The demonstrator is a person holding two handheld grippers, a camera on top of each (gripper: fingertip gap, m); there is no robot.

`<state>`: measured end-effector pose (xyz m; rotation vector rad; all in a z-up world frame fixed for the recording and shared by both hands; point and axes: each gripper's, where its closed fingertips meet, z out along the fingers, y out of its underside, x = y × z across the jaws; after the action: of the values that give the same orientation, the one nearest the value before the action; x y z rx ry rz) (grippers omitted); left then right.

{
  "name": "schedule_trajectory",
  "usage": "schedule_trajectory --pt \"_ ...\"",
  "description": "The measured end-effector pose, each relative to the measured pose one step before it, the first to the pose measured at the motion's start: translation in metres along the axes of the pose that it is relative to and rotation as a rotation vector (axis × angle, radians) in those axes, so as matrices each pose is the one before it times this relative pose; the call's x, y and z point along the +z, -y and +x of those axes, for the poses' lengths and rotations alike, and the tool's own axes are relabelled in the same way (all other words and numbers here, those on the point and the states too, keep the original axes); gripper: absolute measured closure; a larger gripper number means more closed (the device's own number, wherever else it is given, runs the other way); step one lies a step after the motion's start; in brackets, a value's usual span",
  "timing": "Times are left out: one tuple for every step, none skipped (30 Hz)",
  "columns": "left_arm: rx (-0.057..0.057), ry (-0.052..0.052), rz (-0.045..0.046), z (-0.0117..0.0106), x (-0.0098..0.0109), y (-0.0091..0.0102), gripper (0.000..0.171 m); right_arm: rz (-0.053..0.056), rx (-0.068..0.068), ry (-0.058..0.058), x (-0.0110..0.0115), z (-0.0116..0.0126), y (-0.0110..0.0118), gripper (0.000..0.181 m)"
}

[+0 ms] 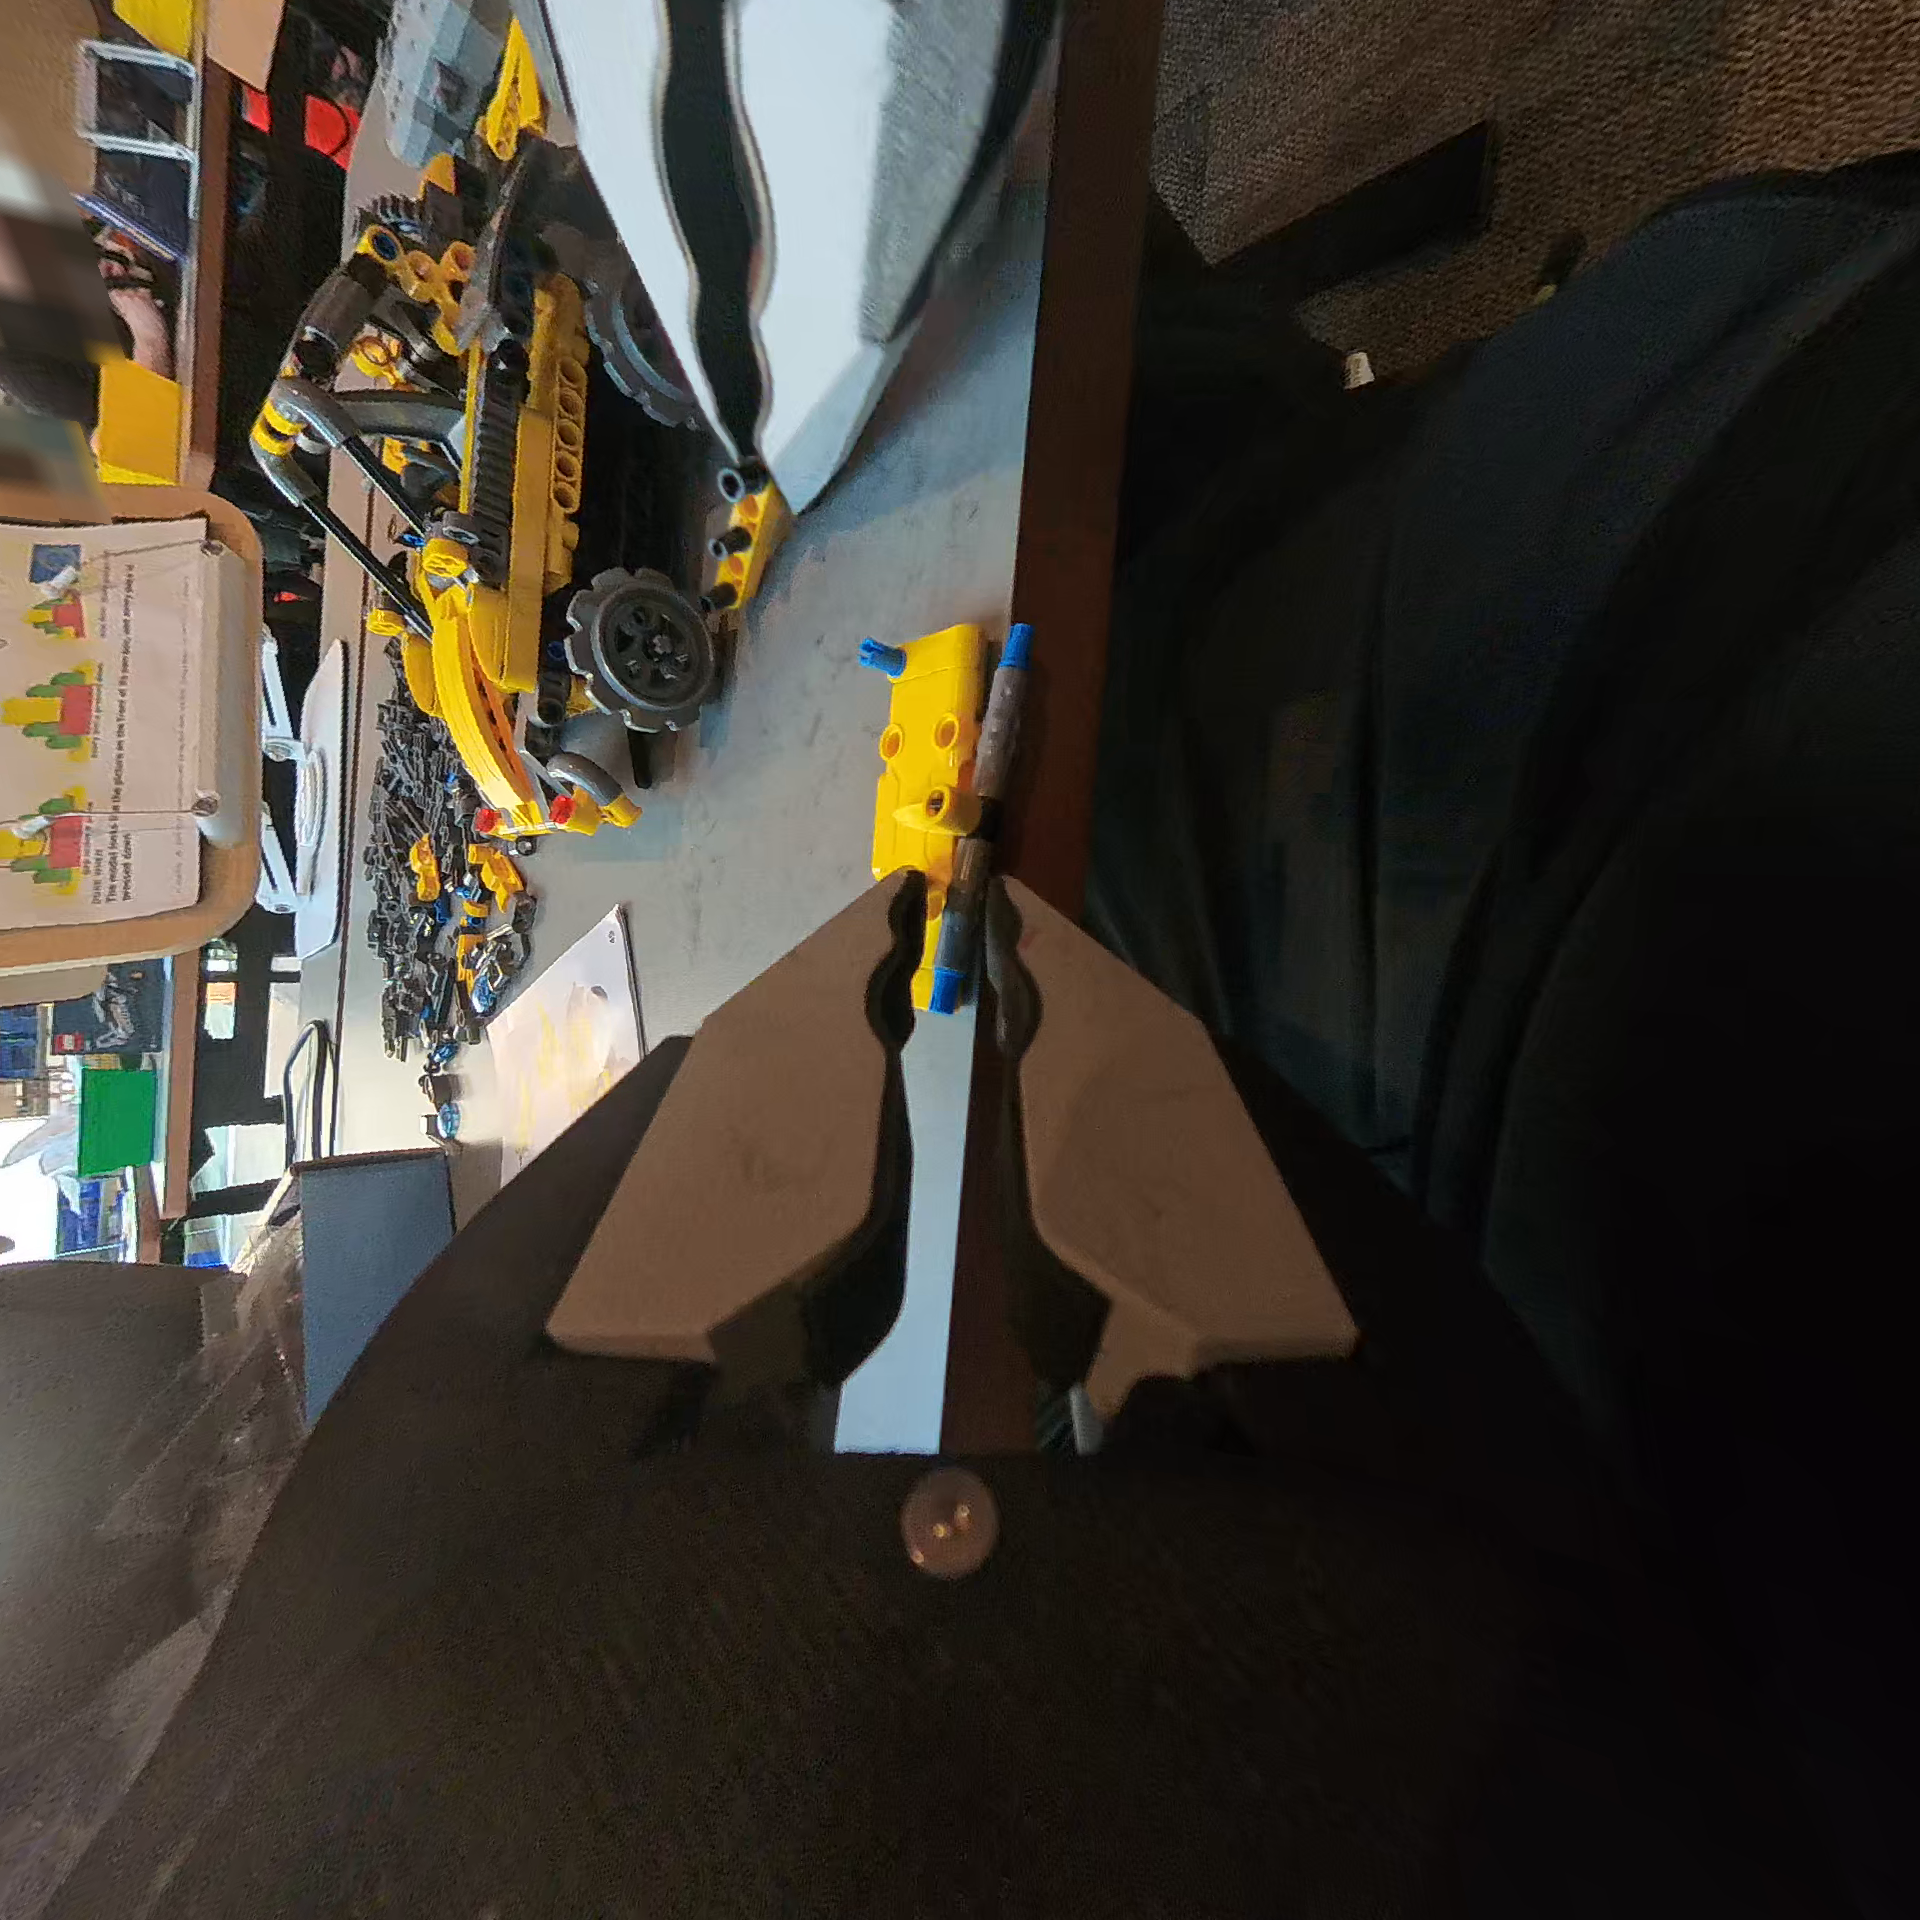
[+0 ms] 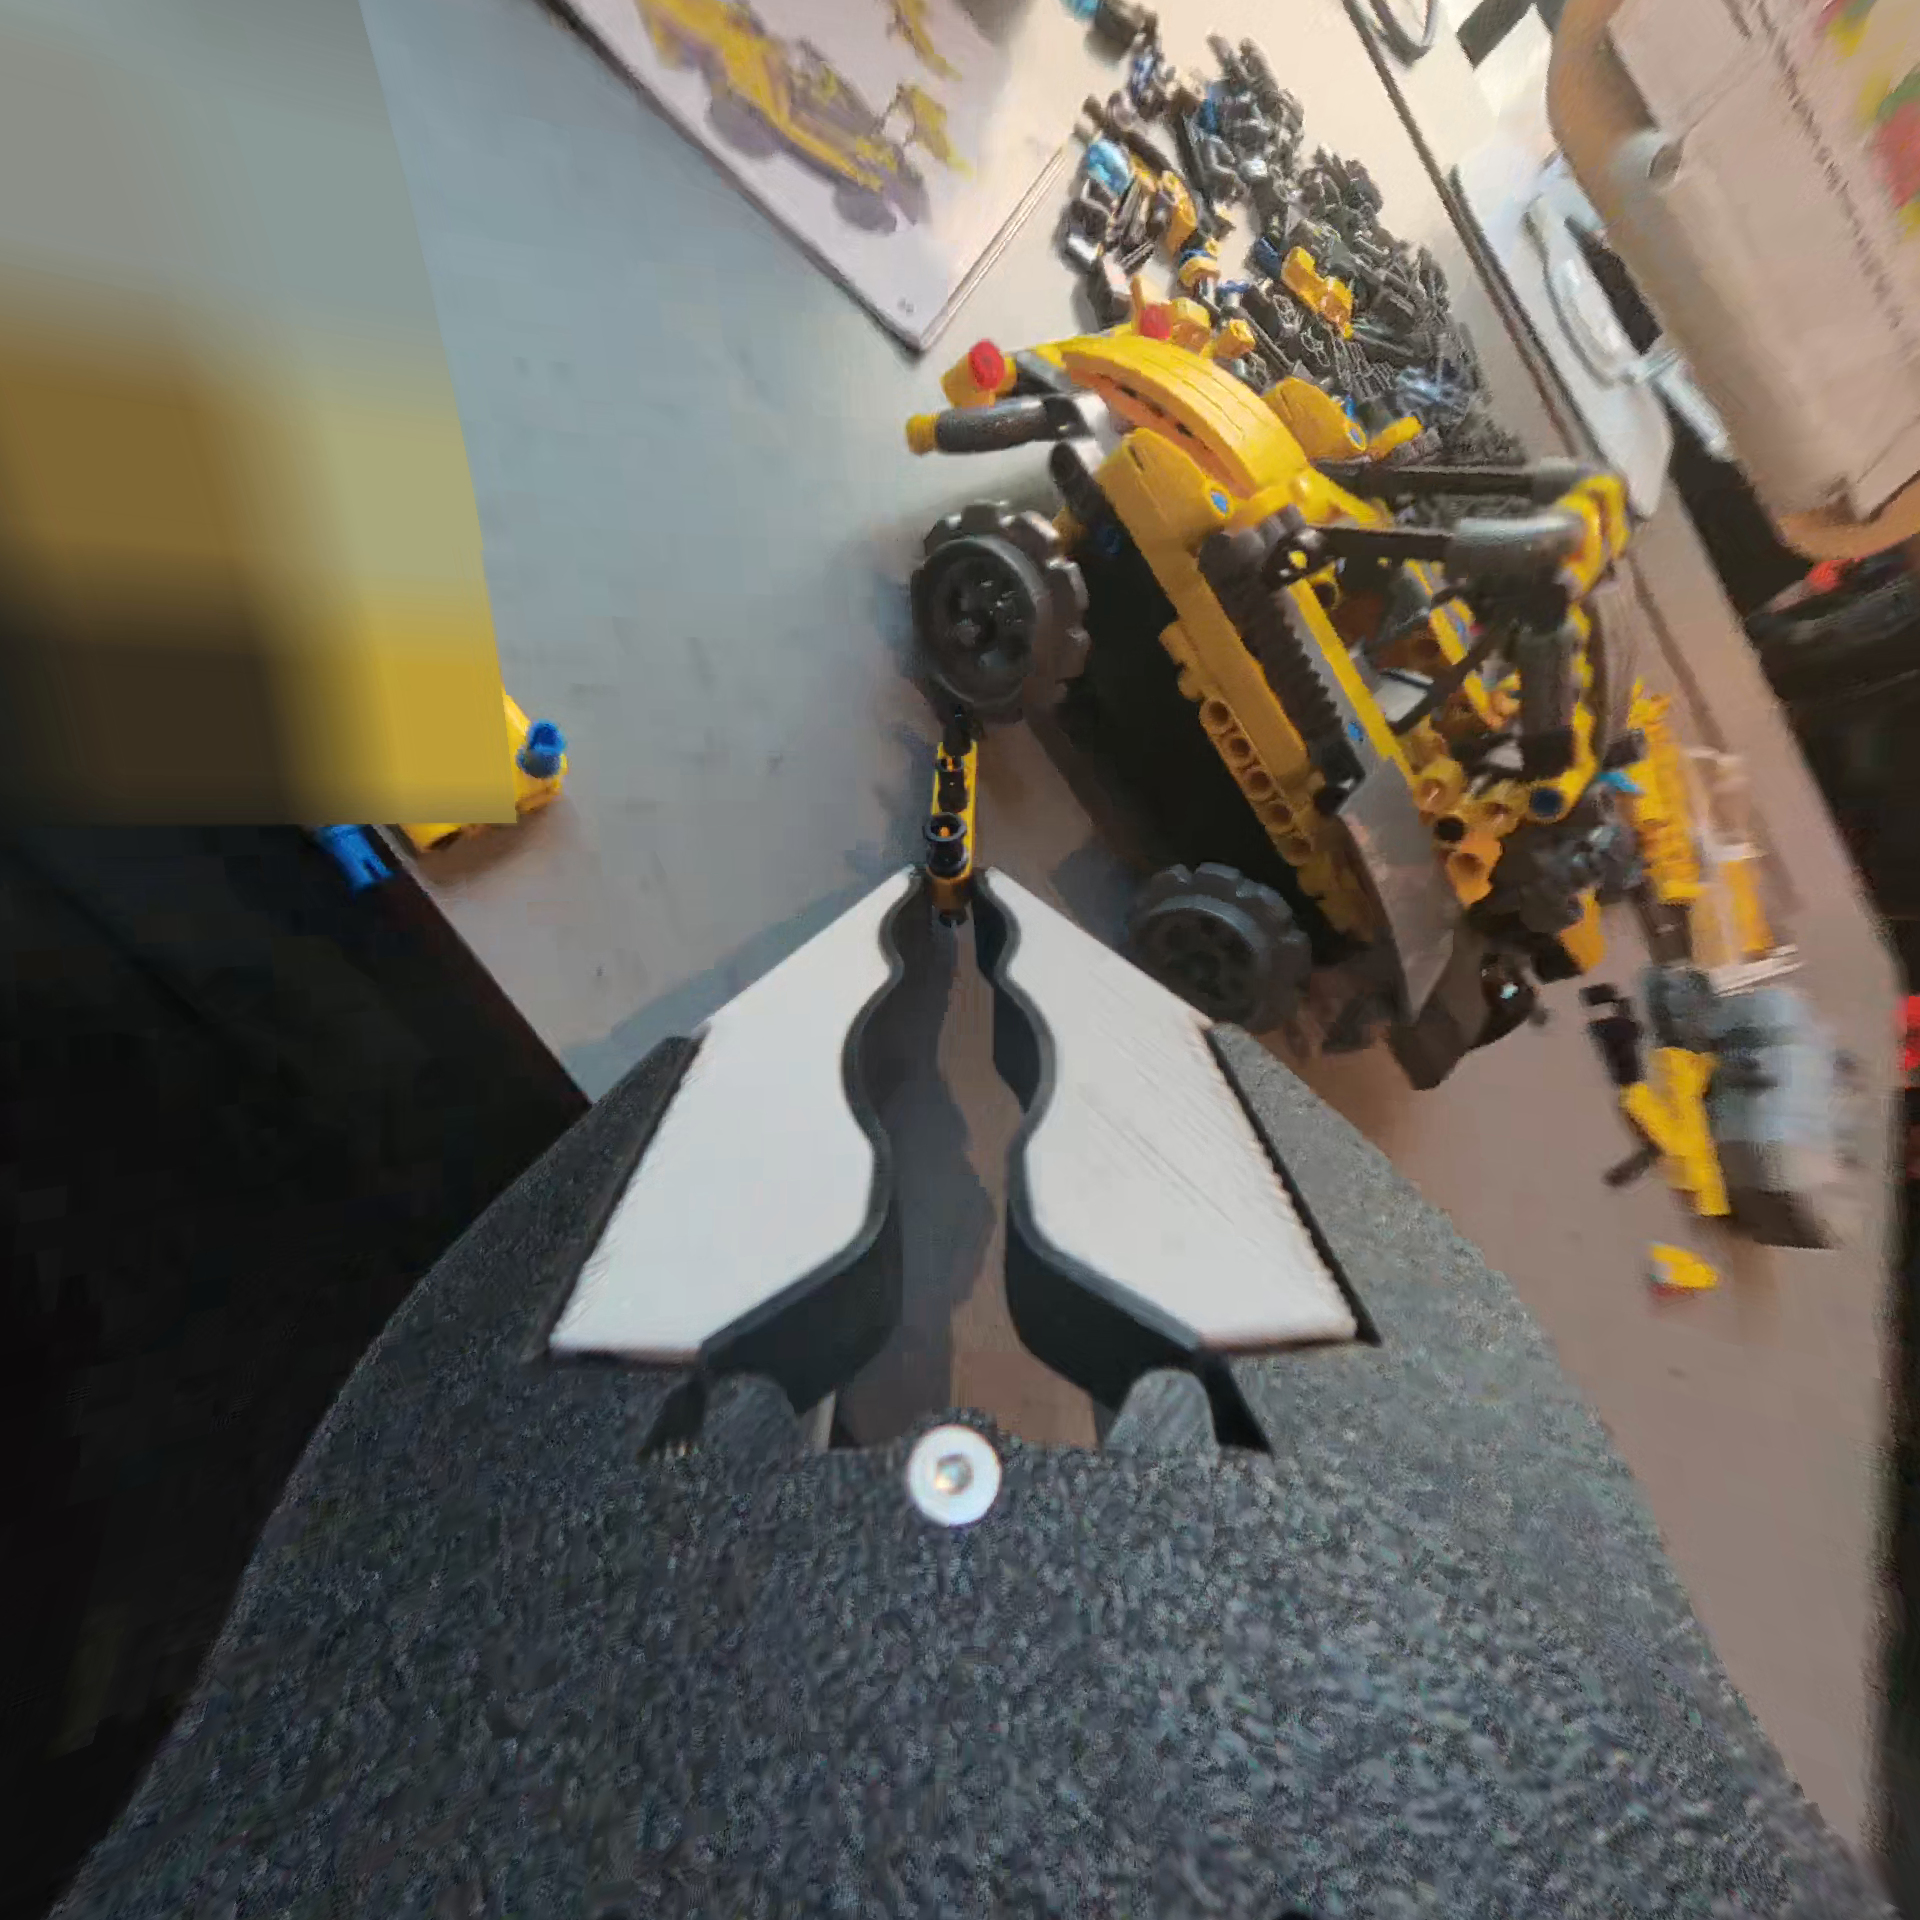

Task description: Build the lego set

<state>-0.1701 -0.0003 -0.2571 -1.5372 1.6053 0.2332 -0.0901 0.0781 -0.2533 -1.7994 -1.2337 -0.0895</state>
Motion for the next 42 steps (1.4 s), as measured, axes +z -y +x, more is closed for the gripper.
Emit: schedule_trajectory --pt "0.0036 0.0022 0.00197 0.00006 0.0 0.00013 0.163 -0.0283 -0.0882 -0.0297 0.00036 -0.00114 -0.00057 0.174" --pt "0.0012 0.0053 0.00408 0.0001 -0.00007 0.00014 0.163 -0.0199 -0.0852 -0.035 -0.001 -0.00011 0.00106 0.172" --pt "-0.0037 0.0059 0.00499 0.00001 -0.00005 -0.0001 0.163 -0.0184 -0.0699 -0.0323 -0.00121 0.00043 0.0008 0.17" --pt "-0.0067 0.0048 0.00518 0.00015 -0.00002 -0.00017 0.163 -0.0118 -0.0484 -0.0199 -0.00108 -0.00008 0.00075 0.168" --pt "-0.0074 0.0036 0.00517 -0.00001 -0.00011 -0.00017 0.163 0.001 -0.0285 -0.009 -0.00066 -0.00017 0.00076 0.167" --pt "-0.0081 0.0029 0.00549 0.00008 0.00002 -0.00006 0.163 0.0109 -0.0144 0.0018 -0.00076 -0.00042 0.00017 0.167" --pt "-0.0092 0.0018 0.00593 0.0 -0.0001 0.00003 0.163 0.0225 0.0081 0.0154 -0.00074 -0.0006 0.00005 0.167" --pt "-0.0109 -0.0003 0.00696 -0.00012 -0.00003 0.00007 0.163 0.0244 0.0318 0.0344 -0.00057 -0.00123 -0.00077 0.168" --pt "-0.0136 -0.0042 0.00815 -0.00007 -0.00011 0.00015 0.163 0.0217 0.0464 0.0472 -0.00114 -0.00148 -0.0014 0.169" --pt "-0.0194 -0.0093 0.00692 -0.00025 -0.0001 0.00003 0.163 0.025 0.0468 0.0497 -0.00179 -0.00116 -0.00091 0.167" --pt "-0.0272 -0.0121 0.00455 -0.00056 -0.00035 0.00012 0.163 0.027 0.042 0.0455 -0.00251 -0.0009 -0.00049 0.163" --pt "-0.0287 -0.0048 0.00396 -0.00211 -0.00062 0.00032 0.164 0.0315 0.0336 0.0472 -0.00308 -0.00178 -0.00005 0.157" --pt "-0.0228 -0.0021 0.00476 -0.00266 -0.00057 0.0001 0.166 0.0328 0.0294 0.0532 -0.00313 -0.00314 -0.00014 0.153" --pt "-0.0224 -0.0093 0.00306 -0.00164 -0.00024 -0.0002 0.165 0.0246 0.0349 0.0457 -0.00263 -0.00191 -0.00078 0.147" --pt "-0.0252 -0.0132 0.00231 -0.00085 0.0 -0.00031 0.166 0.0139 0.0404 0.0342 -0.00188 -0.00031 -0.00144 0.14" --pt "-0.0216 -0.0096 0.00524 -0.00093 -0.00016 -0.00011 0.166 0.0059 0.0371 0.026 -0.00085 0.00074 -0.00204 0.137" --pt "-0.0158 -0.0057 0.00591 -0.00064 -0.00037 -0.00004 0.166 0.0037 0.028 0.0201 -0.00062 0.00059 -0.00144 0.133" --pt "-0.0119 -0.0046 0.00415 -0.00034 -0.00019 -0.00013 0.166 0.0074 0.0179 0.0124 -0.00083 0.0002 0.00029 0.128" --pt "-0.0076 -0.0038 0.0022 -0.00005 -0.0002 0.0 0.166 0.0149 0.011 0.0111 -0.00112 -0.00141 0.00281 0.127" --pt "-0.0043 -0.004 0.00028 -0.00008 -0.00007 -0.00001 0.166 0.0241 0.0002 0.0236 -0.0013 -0.00566 0.0062 0.127" --pt "-0.0042 -0.0058 -0.00068 -0.00002 -0.0002 -0.00002 0.166 0.0276 -0.0144 0.0319 -0.00049 -0.0092 0.0088 0.127" --pt "-0.0066 -0.0091 -0.00076 -0.00002 -0.0002 0.00011 0.166 0.0206 -0.0285 0.0276 0.00156 -0.01072 0.00938 0.128" --pt "-0.0116 -0.0138 -0.00071 -0.00016 -0.0001 0.00016 0.166 0.006 -0.0438 0.0255 0.00395 -0.01188 0.00784 0.128" --pt "-0.0176 -0.0194 -0.00089 -0.00001 -0.00011 0.00008 0.165 -0.0097 -0.0528 0.012 0.00594 -0.01024 0.00534 0.128" --pt "-0.0219 -0.0226 0.00001 -0.00031 -0.00027 0.0002 0.165 -0.022 -0.0524 -0.0094 0.00709 -0.00622 0.00325 0.132" --pt "-0.0223 -0.0241 0.00164 -0.00054 -0.00029 0.00037 0.165 -0.025 -0.0486 -0.0297 0.00725 -0.00195 0.00222 0.136" --pt "-0.0211 -0.0256 0.00216 -0.00035 -0.00049 0.00021 0.165 -0.0195 -0.0456 -0.0264 0.0066 -0.00123 0.00214 0.138" --pt "-0.021 -0.0261 0.00177 -0.00027 -0.00065 0.00013 0.165 -0.0195 -0.0408 -0.0119 0.0061 -0.00201 0.00118 0.141" --pt "-0.0207 -0.0245 0.00196 -0.00049 -0.00077 0.00026 0.166 -0.0284 -0.0338 -0.017 0.0055 0.00046 -0.00088 0.146" --pt "-0.0184 -0.0228 0.00186 -0.00057 -0.00097 0.00013 0.166 -0.017 -0.0213 -0.0049 0.0042 -0.00007 0.00031 0.141" --pt "-0.0163 -0.0227 0.00078 -0.00042 -0.00075 -0.00015 0.166 -0.001 -0.0025 0.0108 0.00243 -0.00111 0.00212 0.141" --pt "-0.0154 -0.0231 -0.00009 -0.00011 -0.00051 -0.00027 0.166 0.004 0.0024 0.0116 0.00146 -0.00062 0.00176 0.142" --pt "-0.0132 -0.0216 -0.00032 -0.00025 -0.00064 -0.00005 0.166 0.0059 0.0029 0.0119 0.00085 -0.00007 0.001 0.143" --pt "-0.0096 -0.0193 -0.00074 -0.00028 -0.00051 -0.00011 0.166 0.0062 0.0087 0.0192 0.00075 -0.00022 0.00059 0.142" --pt "-0.008 -0.0197 -0.00148 -0.0003 -0.00034 -0.00003 0.166 0.0024 0.0143 0.0226 0.00068 0.00012 -0.00005 0.143" --pt "-0.0072 -0.0216 -0.00232 0.00022 -0.00028 -0.00001 0.166 0.0005 0.0113 0.0304 0.0003 -0.00098 -0.00004 0.145" --pt "-0.0061 -0.0224 -0.00315 0.00026 -0.00034 -0.00017 0.166 -0.0033 -0.0009 0.0235 0.00012 -0.00101 0.00011 0.146" --pt "-0.0061 -0.0191 -0.00433 -0.00009 -0.00082 -0.00034 0.166 -0.0035 -0.0157 0.013 -0.00069 -0.00047 0.00067 0.148" --pt "-0.0066 -0.014 -0.00455 -0.00057 -0.00101 -0.00031 0.166 0.0033 -0.0109 0.0121 -0.00155 -0.00027 0.00181 0.15" --pt "-0.0069 -0.0102 -0.00342 -0.00072 -0.00099 -0.00055 0.166 0.0047 0.0024 0.0135 -0.00192 0.00062 0.00211 0.152" --pt "-0.0092 -0.0104 -0.00101 -0.00063 -0.00075 -0.00039 0.166 0.0051 0.0089 -0.0018 -0.0018 0.00351 0.00167 0.158" --pt "-0.0146 -0.013 0.00355 -0.00045 -0.00047 0.00009 0.166 0.0009 -0.0025 -0.0102 -0.00127 0.00424 0.00071 0.169"
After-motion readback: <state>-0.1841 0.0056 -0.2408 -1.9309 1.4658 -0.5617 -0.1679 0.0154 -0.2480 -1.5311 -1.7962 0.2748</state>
